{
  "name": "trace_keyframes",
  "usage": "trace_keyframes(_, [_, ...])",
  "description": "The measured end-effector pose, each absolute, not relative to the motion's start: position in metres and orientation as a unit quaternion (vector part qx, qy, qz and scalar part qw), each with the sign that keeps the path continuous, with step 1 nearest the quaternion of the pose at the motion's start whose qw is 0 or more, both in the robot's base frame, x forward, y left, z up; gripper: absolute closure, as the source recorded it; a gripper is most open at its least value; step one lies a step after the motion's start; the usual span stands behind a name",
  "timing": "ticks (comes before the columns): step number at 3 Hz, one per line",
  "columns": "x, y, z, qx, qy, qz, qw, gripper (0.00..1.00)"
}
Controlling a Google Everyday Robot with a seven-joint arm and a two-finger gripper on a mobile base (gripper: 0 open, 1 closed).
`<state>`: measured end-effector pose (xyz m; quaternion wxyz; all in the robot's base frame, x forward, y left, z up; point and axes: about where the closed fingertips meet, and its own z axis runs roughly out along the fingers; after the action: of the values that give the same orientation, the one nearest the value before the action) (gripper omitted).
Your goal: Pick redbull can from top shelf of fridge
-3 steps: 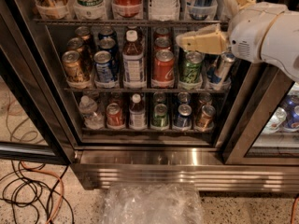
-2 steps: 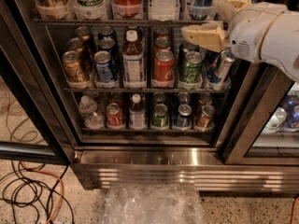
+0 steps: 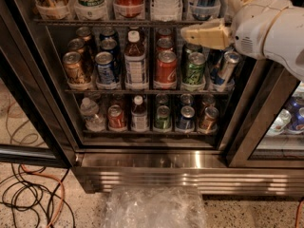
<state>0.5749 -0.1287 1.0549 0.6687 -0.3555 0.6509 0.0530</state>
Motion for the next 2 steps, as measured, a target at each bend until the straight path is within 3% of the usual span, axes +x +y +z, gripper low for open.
trace_keyframes(2, [0.605, -0.131, 1.072, -0.345, 0.634, 0.042, 0.691, 0.05])
